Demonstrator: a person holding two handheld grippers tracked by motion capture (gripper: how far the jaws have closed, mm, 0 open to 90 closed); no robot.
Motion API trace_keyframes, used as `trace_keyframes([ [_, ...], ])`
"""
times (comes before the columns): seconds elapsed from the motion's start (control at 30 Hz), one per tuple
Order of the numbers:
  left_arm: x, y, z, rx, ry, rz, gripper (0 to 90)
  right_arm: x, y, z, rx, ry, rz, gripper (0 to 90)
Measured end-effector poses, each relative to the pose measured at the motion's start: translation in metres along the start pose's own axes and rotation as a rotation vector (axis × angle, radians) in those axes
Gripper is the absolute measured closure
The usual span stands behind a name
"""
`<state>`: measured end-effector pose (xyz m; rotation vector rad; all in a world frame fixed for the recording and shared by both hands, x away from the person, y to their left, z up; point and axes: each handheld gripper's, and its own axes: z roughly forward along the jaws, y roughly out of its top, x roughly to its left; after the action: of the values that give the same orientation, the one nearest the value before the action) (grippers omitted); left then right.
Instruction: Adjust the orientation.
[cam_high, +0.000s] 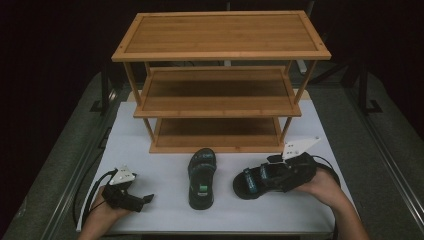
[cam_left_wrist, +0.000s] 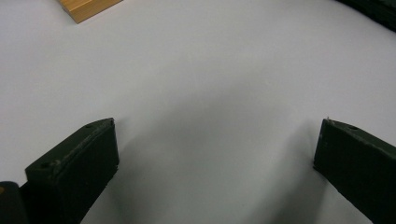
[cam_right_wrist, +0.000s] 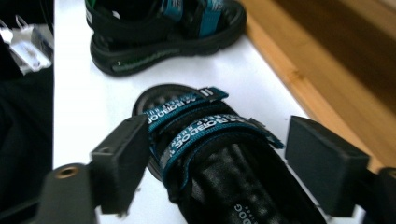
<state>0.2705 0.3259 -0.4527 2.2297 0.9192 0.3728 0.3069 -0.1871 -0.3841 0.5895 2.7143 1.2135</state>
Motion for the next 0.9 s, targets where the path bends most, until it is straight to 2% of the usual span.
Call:
trace_keyframes([
  [0.03,0.000,0.000,0.000,0.000,0.000,0.000,0.0,0.000,0.001,0.005,0.023,0.008,-0.031,19.4],
  [0.07,0.000,0.000,0.000,0.000,0.000,0.000,0.0,0.000,0.001,0.005,0.023,0.008,-0.031,19.4],
  [0.1,0.000,0.000,0.000,0.000,0.000,0.000,0.0,-0.001,0.002,0.006,0.029,-0.019,-0.041,26.7],
  [0.2,0.000,0.000,0.000,0.000,0.000,0.000,0.0,-0.003,0.001,0.005,0.028,-0.015,-0.030,32.0],
  [0.23,0.000,0.000,0.000,0.000,0.000,0.000,0.0,-0.003,0.001,0.003,0.031,-0.023,-0.036,39.3],
  [0.27,0.000,0.000,0.000,0.000,0.000,0.000,0.0,-0.003,0.001,0.003,0.031,-0.023,-0.036,39.3],
  [0.33,0.000,0.000,0.000,0.000,0.000,0.000,0.0,-0.002,0.001,0.002,0.035,-0.037,-0.030,50.0],
  [0.37,0.000,0.000,0.000,0.000,0.000,-0.001,0.0,-0.002,0.001,0.001,0.036,-0.044,-0.022,53.8],
  [0.4,0.000,0.000,0.000,0.000,0.000,-0.001,0.0,-0.002,0.001,0.001,0.036,-0.044,-0.022,53.8],
  [0.43,0.000,0.000,0.000,0.000,0.000,-0.001,0.0,-0.004,0.000,0.001,0.037,-0.062,-0.009,60.1],
  [0.53,0.000,0.000,0.000,0.002,0.000,0.001,0.0,-0.004,0.000,0.001,0.037,-0.079,0.004,63.6],
  [0.63,0.000,0.000,0.000,0.000,0.000,-0.001,0.0,-0.002,0.003,-0.001,0.011,-0.122,0.047,66.6],
  [0.67,0.000,0.000,0.000,0.000,0.000,-0.001,0.0,-0.002,0.003,-0.001,0.011,-0.122,0.047,66.6],
  [0.77,0.000,0.000,0.000,0.001,0.001,0.000,0.0,-0.003,0.009,-0.002,-0.004,-0.162,0.103,66.9],
  [0.8,0.000,0.000,0.000,0.001,0.001,0.000,0.0,-0.003,0.014,0.000,0.003,-0.208,0.128,66.8],
  [0.9,0.000,0.000,0.000,0.001,0.000,0.000,0.0,-0.003,0.020,0.008,0.026,-0.268,0.168,66.7],
])
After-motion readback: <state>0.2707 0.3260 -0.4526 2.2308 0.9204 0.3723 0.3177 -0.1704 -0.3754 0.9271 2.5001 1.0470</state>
